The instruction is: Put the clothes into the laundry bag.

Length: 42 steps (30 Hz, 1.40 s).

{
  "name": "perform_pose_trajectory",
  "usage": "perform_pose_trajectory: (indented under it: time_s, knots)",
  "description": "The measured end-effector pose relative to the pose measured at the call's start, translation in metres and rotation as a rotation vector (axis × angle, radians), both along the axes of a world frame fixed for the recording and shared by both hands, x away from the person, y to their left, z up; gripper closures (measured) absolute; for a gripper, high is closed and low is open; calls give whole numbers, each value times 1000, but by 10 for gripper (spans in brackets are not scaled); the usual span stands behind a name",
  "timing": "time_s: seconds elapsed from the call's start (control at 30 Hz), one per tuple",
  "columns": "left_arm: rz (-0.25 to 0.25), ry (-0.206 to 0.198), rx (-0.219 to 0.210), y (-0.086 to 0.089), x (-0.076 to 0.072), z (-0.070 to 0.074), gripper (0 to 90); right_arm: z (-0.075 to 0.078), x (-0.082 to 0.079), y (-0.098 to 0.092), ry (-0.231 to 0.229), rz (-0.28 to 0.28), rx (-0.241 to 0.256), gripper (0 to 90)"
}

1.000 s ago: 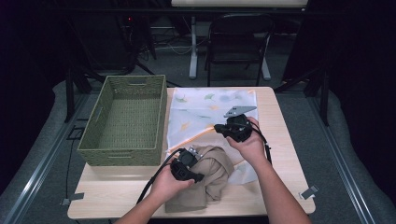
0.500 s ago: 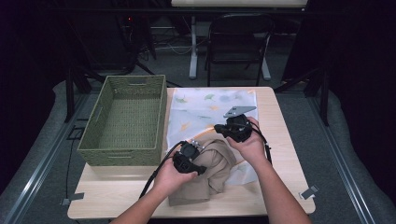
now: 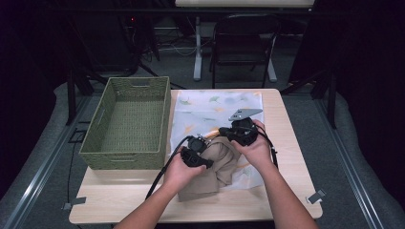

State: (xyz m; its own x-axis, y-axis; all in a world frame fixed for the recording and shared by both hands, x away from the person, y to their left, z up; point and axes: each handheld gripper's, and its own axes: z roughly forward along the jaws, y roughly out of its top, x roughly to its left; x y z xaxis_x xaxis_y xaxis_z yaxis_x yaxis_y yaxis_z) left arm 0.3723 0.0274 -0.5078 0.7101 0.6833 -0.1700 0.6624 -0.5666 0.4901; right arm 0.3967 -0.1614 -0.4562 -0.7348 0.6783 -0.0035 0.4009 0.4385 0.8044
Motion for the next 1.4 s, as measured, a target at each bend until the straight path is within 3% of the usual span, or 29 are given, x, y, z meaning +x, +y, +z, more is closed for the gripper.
perform_pose_trajectory:
  time_s: [0.1,0.43,0.7,1.0,1.17,1.23,1.3,1.4]
  knots:
    - [8,-6,6,-2,3,-1,635,0,-1,1,-1,0,3,885]
    - [46,1,-43,-4,11,-3,635,1,-2,3,-7,9,3,885]
    - [88,-19,-74,-2,17,-8,633,0,-3,4,-8,11,-1,885]
    - [90,-27,-53,-6,20,-23,605,-2,-3,4,-6,10,1,885]
    - [96,-33,-60,-5,20,-27,538,-3,-2,3,1,8,-3,885]
    - [105,-35,-34,-7,20,-29,466,-3,-2,3,1,7,-5,885]
    - [80,-68,-21,-7,20,-31,405,-3,-2,4,0,6,-5,885]
    - [73,-83,-16,-7,19,-32,399,-3,-2,4,-2,4,-1,885]
